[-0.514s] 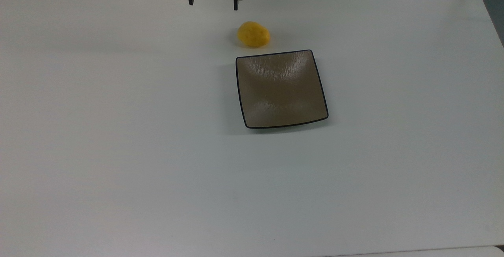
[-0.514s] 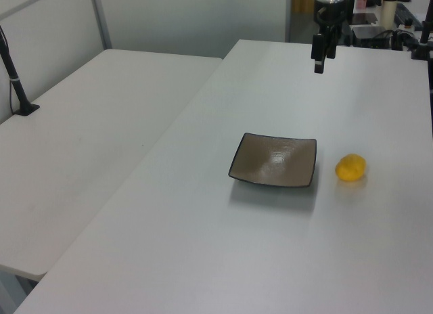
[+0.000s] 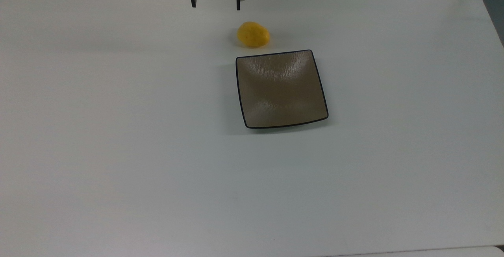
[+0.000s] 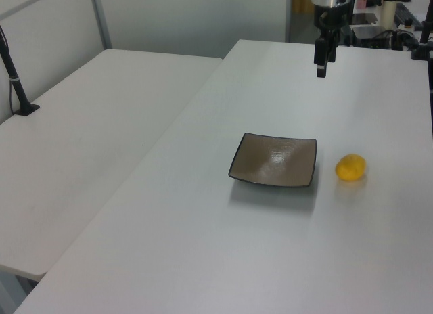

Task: Put potatoes on a ceramic plate
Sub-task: 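Move the open gripper toward the yellow potato beside the plate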

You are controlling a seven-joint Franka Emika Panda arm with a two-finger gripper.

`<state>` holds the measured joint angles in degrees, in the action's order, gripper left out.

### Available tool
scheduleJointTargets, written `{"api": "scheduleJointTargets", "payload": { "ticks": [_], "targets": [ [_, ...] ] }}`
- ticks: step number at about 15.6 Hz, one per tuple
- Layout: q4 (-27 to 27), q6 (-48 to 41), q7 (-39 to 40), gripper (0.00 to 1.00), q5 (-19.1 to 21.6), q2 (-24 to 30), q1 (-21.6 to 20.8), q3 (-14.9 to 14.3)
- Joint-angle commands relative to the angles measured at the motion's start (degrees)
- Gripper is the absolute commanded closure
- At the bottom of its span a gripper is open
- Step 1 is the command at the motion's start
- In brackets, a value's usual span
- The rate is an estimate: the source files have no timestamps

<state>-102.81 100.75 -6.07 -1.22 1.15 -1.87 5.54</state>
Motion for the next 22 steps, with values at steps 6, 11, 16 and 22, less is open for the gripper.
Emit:
{"api": "scheduleJointTargets", "payload": {
  "ticks": [6,11,16,22],
  "targets": [
    [-1.61,1.99,1.85,0.00,0.78,1.13,-0.59,-0.27],
    [-7.31,6.38,15.89,0.00,0.60,2.71,-0.77,-0.27],
    [-10.04,6.57,33.10,0.00,1.13,3.15,-1.82,0.08],
    [-15.22,6.65,50.63,0.00,1.39,4.47,-2.53,1.22]
  ]
}}
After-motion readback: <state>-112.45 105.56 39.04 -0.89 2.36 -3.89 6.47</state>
